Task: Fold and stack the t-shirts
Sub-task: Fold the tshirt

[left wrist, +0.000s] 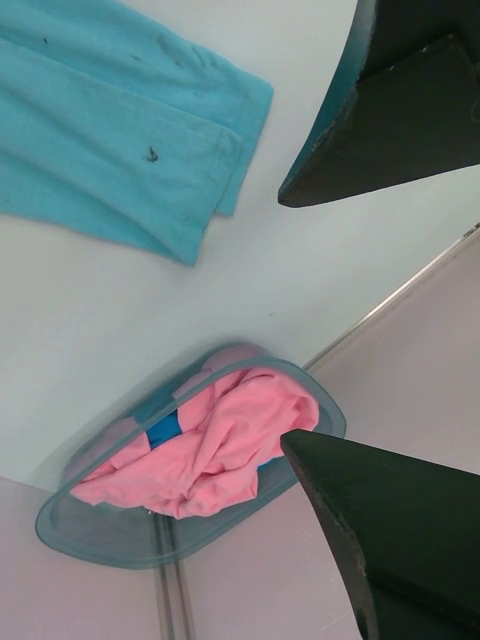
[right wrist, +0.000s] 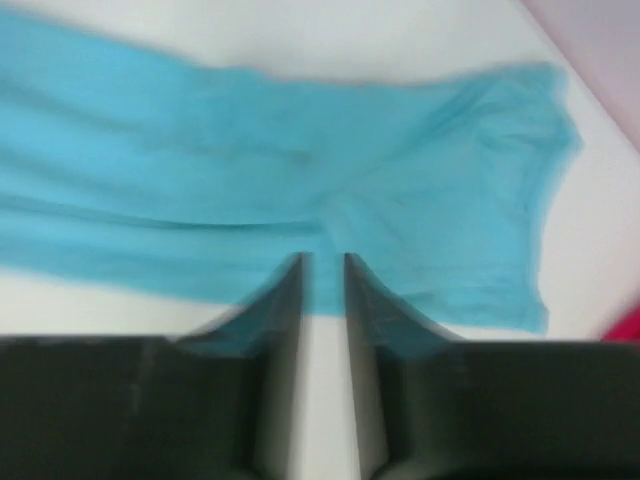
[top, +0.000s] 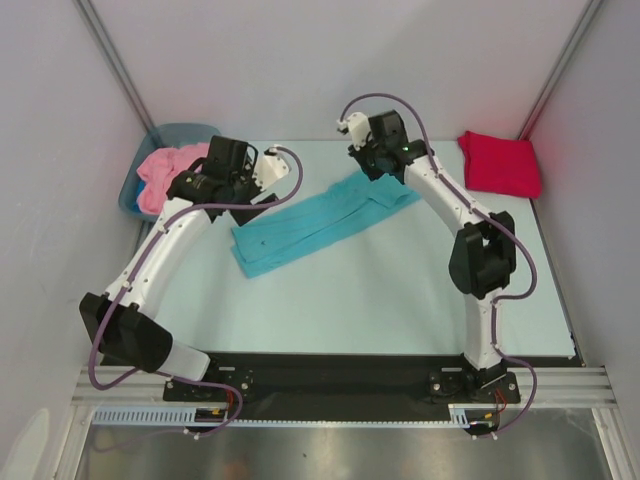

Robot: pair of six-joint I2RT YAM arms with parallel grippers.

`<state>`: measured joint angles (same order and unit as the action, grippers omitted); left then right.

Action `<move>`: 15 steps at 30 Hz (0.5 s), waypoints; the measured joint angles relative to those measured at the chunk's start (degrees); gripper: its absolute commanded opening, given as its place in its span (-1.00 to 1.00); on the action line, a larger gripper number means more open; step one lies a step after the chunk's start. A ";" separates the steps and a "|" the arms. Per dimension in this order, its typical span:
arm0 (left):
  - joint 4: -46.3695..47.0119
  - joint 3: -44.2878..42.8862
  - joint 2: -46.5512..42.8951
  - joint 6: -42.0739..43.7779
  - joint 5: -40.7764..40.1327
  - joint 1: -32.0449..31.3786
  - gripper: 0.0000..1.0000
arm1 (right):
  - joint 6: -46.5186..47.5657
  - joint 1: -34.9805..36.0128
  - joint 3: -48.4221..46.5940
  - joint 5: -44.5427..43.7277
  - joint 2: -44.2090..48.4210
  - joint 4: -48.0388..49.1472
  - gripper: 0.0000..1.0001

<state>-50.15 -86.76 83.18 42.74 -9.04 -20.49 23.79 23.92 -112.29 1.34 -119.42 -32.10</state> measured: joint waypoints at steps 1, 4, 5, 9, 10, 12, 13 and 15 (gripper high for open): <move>0.61 0.17 0.00 0.35 -0.35 0.00 1.00 | -0.07 1.31 0.46 2.38 1.16 -1.53 -1.00; 3.04 1.33 0.04 0.61 -1.44 0.66 1.00 | -0.13 4.46 0.50 8.87 1.79 -5.40 -1.00; 3.58 1.49 0.15 0.57 -1.68 1.25 1.00 | 0.04 5.31 0.52 10.75 1.42 -7.10 -1.00; 6.73 1.20 0.96 -2.73 -3.63 6.40 0.99 | 0.52 7.78 0.02 15.50 -2.34 -11.82 -1.00; 7.80 1.20 1.03 -3.93 -4.57 8.28 0.99 | 0.59 8.24 -0.37 16.09 -3.56 -12.26 -1.00; 10.10 1.31 0.90 -6.25 -6.64 11.80 0.99 | 0.68 9.53 -1.77 17.16 -7.10 -13.88 -1.00; 11.63 1.70 0.63 -7.39 -7.78 13.49 0.99 | 0.66 10.12 -2.80 17.53 -8.98 -14.75 -1.00; 13.53 2.64 -0.20 -9.99 -9.86 16.37 1.00 | 0.61 11.32 -5.55 18.01 -12.31 -16.24 -1.00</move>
<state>-36.62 -84.12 82.98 32.75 -18.90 -4.12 24.40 35.24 -117.84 19.35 -131.72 -48.34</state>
